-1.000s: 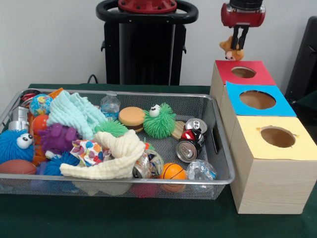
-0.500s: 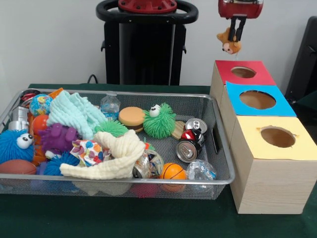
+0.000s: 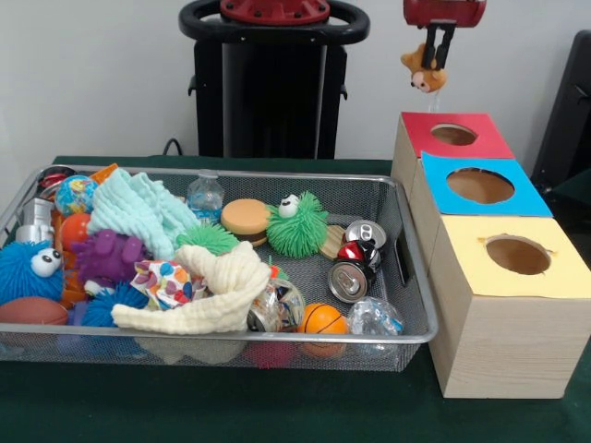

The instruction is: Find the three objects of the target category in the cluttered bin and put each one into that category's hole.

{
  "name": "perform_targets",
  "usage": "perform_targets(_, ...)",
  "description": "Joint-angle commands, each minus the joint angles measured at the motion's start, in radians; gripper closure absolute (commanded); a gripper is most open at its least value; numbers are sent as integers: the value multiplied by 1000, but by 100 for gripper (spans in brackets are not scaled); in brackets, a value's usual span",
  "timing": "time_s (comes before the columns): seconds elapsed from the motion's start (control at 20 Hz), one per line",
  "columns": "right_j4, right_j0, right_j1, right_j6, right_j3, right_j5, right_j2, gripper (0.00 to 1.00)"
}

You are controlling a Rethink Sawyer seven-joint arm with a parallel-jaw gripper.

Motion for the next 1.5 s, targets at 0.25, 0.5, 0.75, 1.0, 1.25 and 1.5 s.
perform_targets(0.25,45,-54,51,198,-161,45,52,100)
perform_targets(0.5,31,-35,66,208,-212,44,48,100)
perform_targets(0.75,30,-12,88,233,-271,79,39,100)
perform_targets(1.0,38,12,111,261,-314,88,29,100)
perform_targets(1.25,44,19,126,258,-302,42,21,100)
perform_targets(1.5,40,-5,129,221,-274,23,31,100)
